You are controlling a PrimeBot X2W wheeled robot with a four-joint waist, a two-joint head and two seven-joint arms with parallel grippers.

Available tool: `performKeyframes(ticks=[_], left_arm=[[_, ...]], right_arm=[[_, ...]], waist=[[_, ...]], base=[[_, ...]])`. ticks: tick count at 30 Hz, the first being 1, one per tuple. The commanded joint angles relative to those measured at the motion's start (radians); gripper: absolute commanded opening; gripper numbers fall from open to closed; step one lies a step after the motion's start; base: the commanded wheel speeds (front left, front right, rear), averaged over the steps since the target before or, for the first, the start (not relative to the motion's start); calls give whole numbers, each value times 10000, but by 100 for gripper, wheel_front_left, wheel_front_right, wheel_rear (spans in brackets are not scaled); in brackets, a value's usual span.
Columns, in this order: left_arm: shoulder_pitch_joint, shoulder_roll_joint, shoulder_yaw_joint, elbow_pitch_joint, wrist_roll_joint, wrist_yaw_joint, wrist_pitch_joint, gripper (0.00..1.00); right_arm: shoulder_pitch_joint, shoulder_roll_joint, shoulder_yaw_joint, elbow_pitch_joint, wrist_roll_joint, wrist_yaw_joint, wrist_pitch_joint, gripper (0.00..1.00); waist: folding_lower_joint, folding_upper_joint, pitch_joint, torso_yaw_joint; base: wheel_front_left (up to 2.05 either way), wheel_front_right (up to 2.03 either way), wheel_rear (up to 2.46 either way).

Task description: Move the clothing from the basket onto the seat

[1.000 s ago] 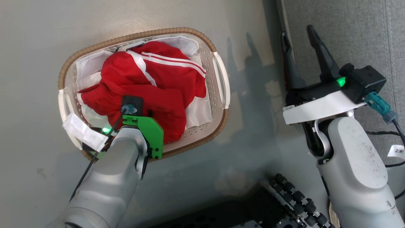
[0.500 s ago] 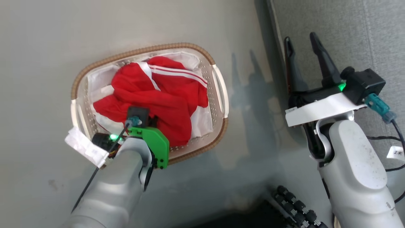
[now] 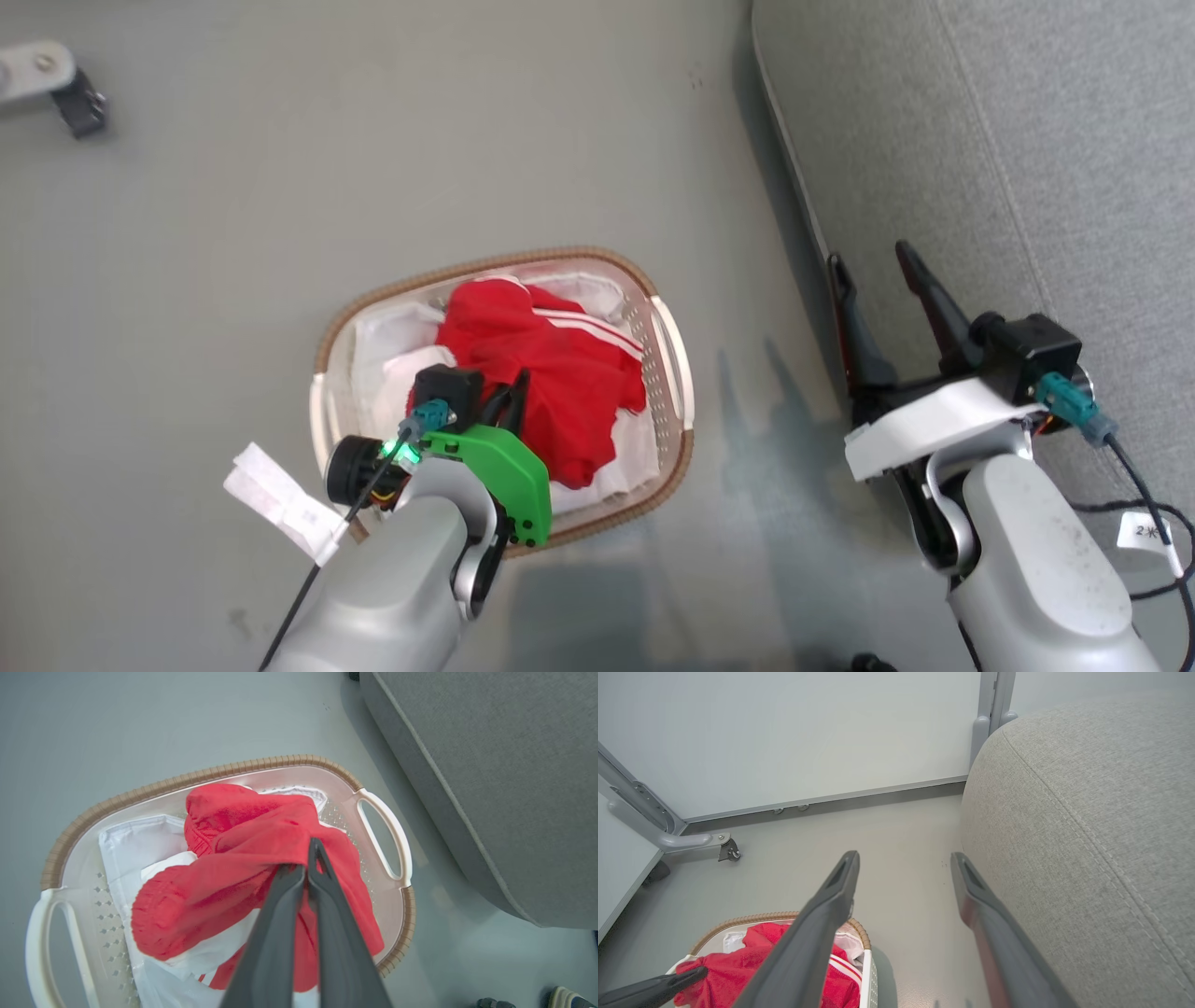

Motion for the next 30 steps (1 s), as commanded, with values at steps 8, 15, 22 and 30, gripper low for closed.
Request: performKeyframes(ticks=[8, 15, 22, 30], left_arm=[[1247, 47, 1538, -1847, 1813, -68, -34, 0], [2033, 44, 2664, -3520, 2816, -345, -25, 0], [2229, 45, 3181, -4973, 3391, -616, -24, 0], [1993, 47, 3385, -6654, 3551, -648, -26, 0]], right_arm=[[1052, -99, 70, 347, -135, -7, -48, 100], [1751, 8, 39, 517, -218, -7, -48, 100], [2321, 65, 55, 618, -265, -7, -48, 100], [2684, -15, 118, 756, -283, -7, -48, 100]], waist=[[0, -1, -2595, 1125], [0, -1, -3649, 1318], [0, -1, -4309, 1427], [0, -1, -4797, 1491]], base=[[0, 0, 0], [0, 0, 0], [0, 0, 0], [0, 0, 0]])
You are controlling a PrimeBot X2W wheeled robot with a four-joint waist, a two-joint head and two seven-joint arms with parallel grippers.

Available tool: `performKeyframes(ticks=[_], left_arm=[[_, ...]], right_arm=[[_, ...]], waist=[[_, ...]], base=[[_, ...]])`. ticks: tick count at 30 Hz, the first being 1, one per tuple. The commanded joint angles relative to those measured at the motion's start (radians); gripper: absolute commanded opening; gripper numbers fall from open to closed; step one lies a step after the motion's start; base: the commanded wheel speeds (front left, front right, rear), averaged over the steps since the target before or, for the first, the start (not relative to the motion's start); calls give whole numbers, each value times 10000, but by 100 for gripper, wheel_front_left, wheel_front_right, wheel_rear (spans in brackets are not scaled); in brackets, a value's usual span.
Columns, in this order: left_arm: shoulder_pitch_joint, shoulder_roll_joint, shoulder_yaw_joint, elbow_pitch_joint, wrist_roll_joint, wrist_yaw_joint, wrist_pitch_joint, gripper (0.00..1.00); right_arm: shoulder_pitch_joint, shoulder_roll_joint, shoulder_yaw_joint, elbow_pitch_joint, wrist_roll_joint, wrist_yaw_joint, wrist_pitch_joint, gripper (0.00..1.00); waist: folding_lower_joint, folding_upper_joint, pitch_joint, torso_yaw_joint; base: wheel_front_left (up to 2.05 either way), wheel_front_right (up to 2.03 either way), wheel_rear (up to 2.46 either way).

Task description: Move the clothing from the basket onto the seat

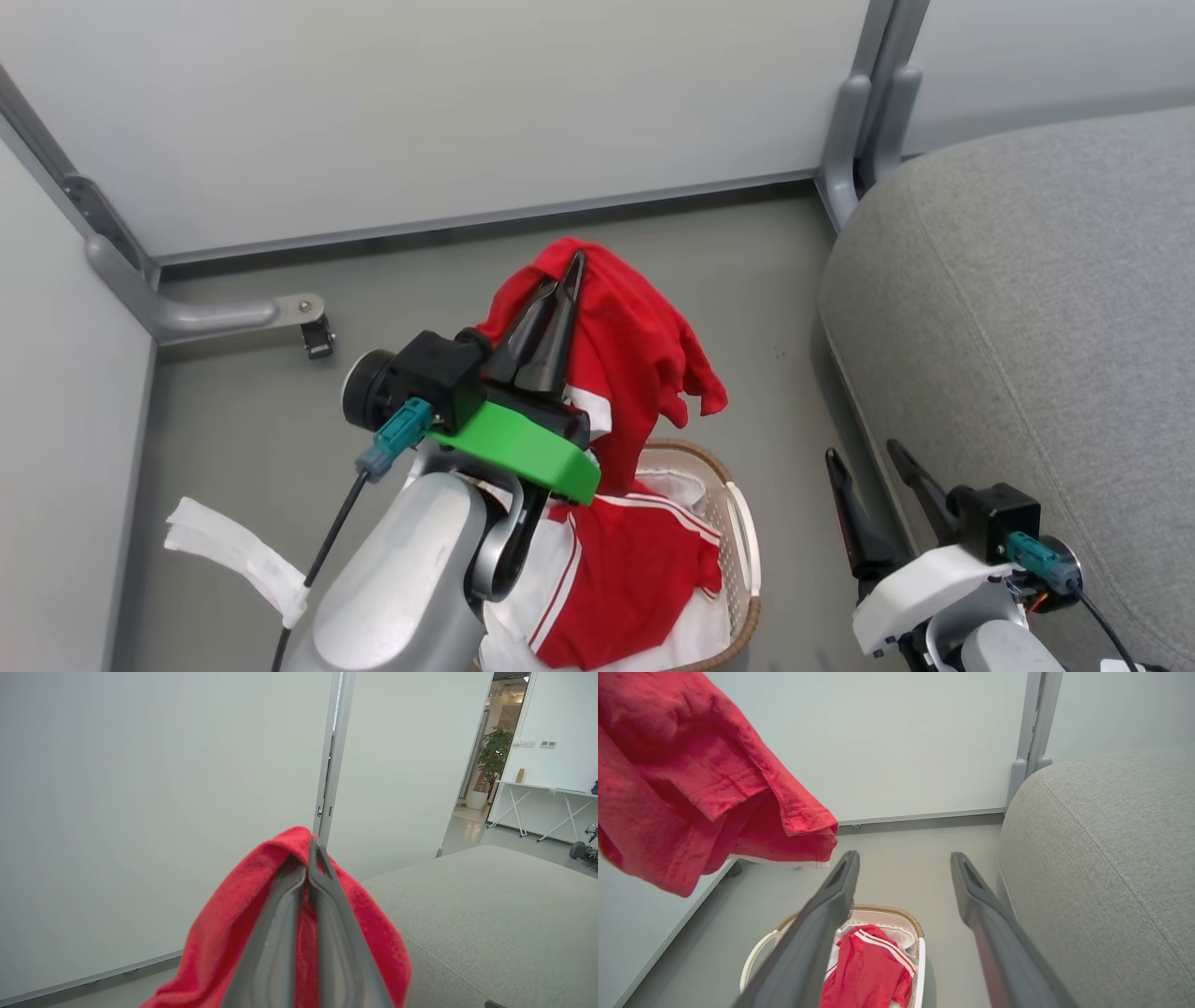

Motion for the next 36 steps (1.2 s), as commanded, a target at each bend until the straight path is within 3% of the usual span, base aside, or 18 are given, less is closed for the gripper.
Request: performKeyframes(ticks=[1, 9, 21, 36], left_arm=[[-141, 47, 1, -210, 17, 23, -9, 0], [-134, 47, -169, -529, -95, 117, -9, 0], [-30, 48, -471, -468, -288, 255, -9, 0], [-20, 47, -1597, -658, -1070, 269, -9, 0]], right_arm=[[139, -37, 25, 30, -66, -7, -49, 100], [69, -54, 550, -185, 142, -7, -49, 100], [-1748, -1000, 3846, -2401, 1046, -8, -48, 100], [-3774, -131, 4828, 231, 104, -8, -48, 100]], waist=[[1, 0, -247, 92], [1, 0, -338, 50], [1, 0, -104, 32], [1, 0, -12, 659]], base=[[0, 0, 0], [0, 0, 0], [0, 0, 0], [0, 0, 0]])
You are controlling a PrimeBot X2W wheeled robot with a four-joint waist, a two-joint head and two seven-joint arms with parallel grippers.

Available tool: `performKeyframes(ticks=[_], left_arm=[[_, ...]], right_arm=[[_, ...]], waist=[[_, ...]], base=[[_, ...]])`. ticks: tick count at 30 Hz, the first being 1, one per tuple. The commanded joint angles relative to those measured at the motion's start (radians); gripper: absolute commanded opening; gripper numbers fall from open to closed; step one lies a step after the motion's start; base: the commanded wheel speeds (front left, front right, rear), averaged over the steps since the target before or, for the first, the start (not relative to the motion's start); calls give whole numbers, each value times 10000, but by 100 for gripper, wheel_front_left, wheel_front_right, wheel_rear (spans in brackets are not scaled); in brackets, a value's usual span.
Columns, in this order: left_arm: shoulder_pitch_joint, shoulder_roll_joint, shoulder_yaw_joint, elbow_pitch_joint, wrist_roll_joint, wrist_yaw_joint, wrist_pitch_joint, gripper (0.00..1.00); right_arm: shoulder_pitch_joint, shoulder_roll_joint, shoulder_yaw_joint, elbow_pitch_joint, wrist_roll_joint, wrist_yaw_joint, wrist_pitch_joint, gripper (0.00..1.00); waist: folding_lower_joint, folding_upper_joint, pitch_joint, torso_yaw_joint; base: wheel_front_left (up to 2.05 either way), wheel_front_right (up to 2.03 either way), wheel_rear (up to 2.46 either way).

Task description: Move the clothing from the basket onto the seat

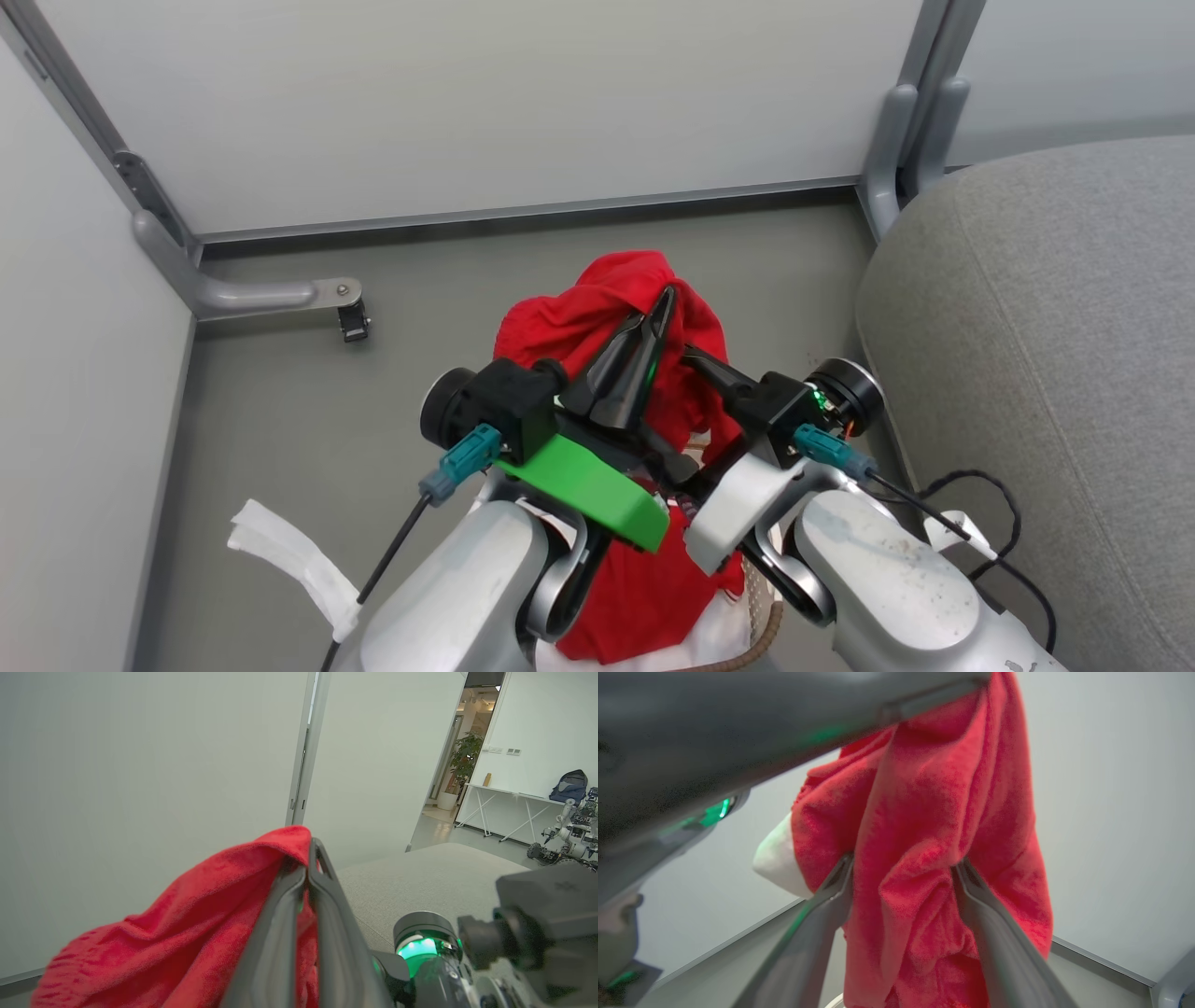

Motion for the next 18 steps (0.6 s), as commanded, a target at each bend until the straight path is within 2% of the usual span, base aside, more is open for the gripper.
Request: performKeyframes(ticks=[1, 2, 3, 10, 11, 12, 13, 18], left_arm=[[30, 50, -80, -18, -103, 37, -9, 0], [22, 45, -143, -30, -146, 50, -9, 0], [9, 45, -188, -35, -177, 79, -9, 0], [-19, 50, -47, -25, -28, 183, -9, 0], [21, 46, 15, -11, 46, 179, -9, 40], [83, 46, 64, 33, 138, 173, -9, 64], [141, 49, 100, 134, 273, 149, -8, 100], [314, 49, 332, 311, 760, -24, -8, 100]], right_arm=[[-123, 52, 36, 224, -51, -10, -48, 97], [-171, 92, 27, 323, -5, -10, -48, 59], [-238, 144, -6, 391, 73, -10, -48, 0], [-134, 260, -257, 240, 289, -10, -48, 0], [-82, 260, -321, 203, 313, -10, -48, 0], [-51, 253, -364, 157, 322, -10, -48, 0], [2, 242, -415, 113, 325, -10, -48, 0], [210, 169, -823, -62, 380, -10, -48, 0]], waist=[[0, 0, 3, 128], [0, 0, 13, 173], [0, 0, 30, 216], [0, 0, 218, 219], [0, 0, 247, 169], [0, 0, 270, 108], [0, 0, 291, 21], [0, 0, 448, -662]], base=[[0, 0, 0], [0, 0, 0], [0, 0, 0], [0, 0, 0], [0, 0, 0], [0, 0, 0], [0, 0, 0], [0, 0, 0]])
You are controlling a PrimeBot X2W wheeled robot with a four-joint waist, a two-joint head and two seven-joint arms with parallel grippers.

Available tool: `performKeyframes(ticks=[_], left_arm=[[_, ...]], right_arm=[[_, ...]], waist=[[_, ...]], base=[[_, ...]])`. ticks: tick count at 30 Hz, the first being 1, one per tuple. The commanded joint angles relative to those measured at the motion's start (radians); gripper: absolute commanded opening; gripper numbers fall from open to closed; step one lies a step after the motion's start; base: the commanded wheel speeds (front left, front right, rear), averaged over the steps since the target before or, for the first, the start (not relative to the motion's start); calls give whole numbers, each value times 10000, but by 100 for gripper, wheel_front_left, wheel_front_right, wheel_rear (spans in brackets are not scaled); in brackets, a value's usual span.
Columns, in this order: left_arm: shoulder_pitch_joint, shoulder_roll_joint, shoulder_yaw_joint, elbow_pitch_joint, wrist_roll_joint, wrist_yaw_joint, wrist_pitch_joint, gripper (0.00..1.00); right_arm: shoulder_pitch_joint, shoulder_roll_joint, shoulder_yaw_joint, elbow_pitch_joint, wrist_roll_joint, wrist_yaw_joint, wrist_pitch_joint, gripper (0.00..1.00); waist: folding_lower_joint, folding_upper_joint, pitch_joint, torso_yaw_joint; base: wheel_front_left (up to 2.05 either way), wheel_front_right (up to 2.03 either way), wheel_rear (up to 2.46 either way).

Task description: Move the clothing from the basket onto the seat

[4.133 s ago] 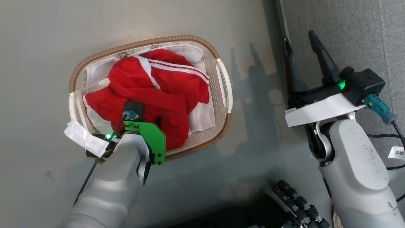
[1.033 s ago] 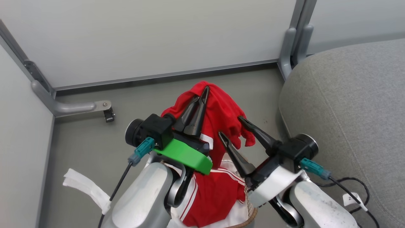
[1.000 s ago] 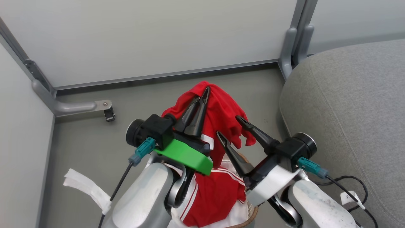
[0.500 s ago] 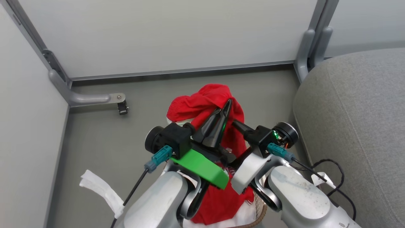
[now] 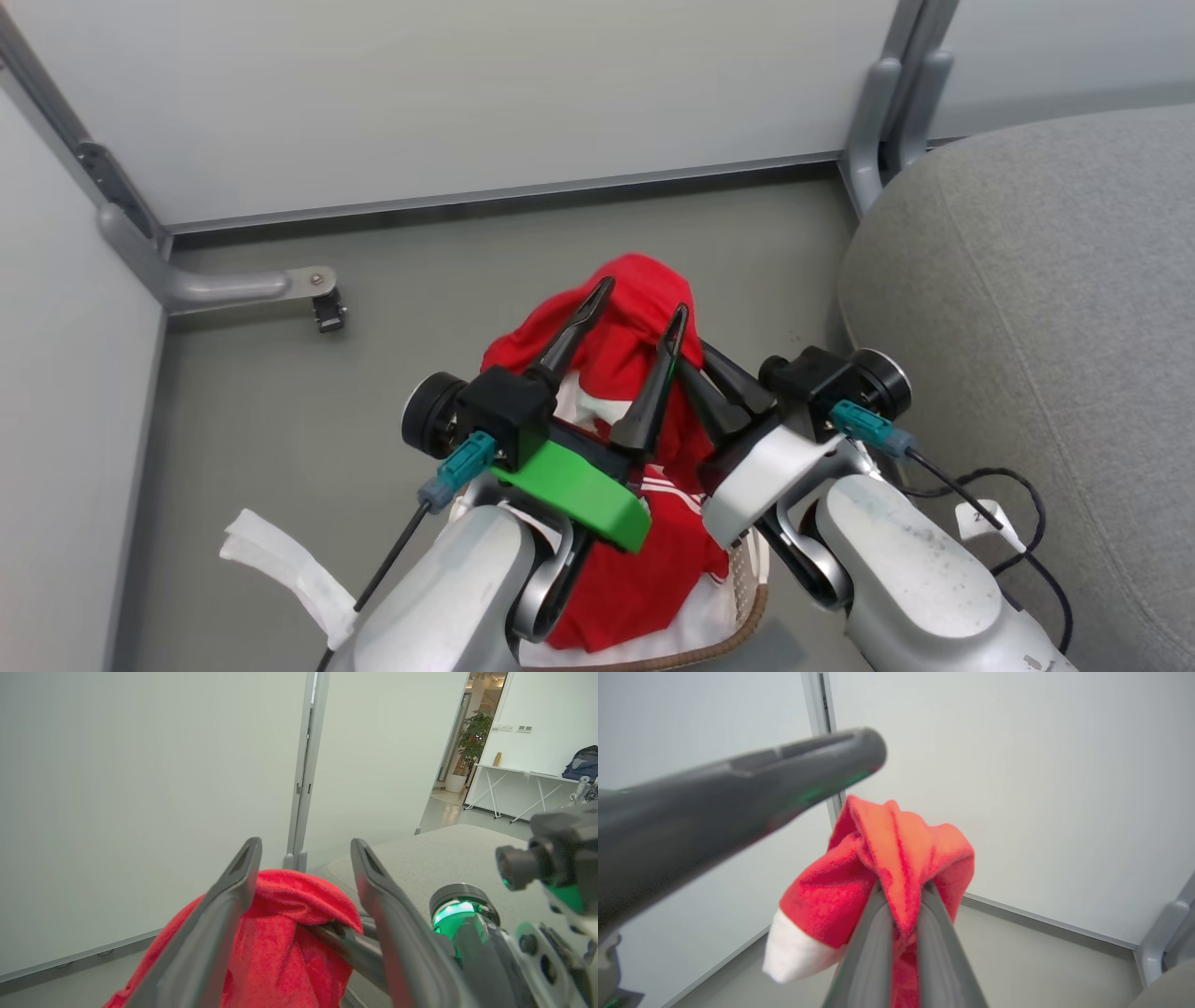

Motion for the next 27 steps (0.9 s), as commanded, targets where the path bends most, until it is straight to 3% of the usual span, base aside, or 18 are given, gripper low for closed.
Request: performKeyframes(ticks=[1, 18, 22, 27], left_arm=[[191, 48, 77, 65, 190, -124, -6, 100], [497, 51, 358, 301, 826, -695, -6, 100], [532, 54, 281, 388, 802, -775, -6, 100], [288, 62, 0, 483, 773, -852, -6, 100]], right_arm=[[211, -56, -163, -72, 84, -10, -48, 0], [1087, -405, -1374, -837, 242, -10, -49, 0], [1200, -476, -1645, -878, 242, -10, -49, 0], [1203, -608, -2118, -919, 8, -10, -48, 0]], waist=[[0, 0, 166, -626], [0, 0, 737, -4810], [0, 0, 814, -5297], [0, 0, 1049, -5360]], base=[[0, 0, 0], [0, 0, 0], [0, 0, 0], [0, 0, 0]])
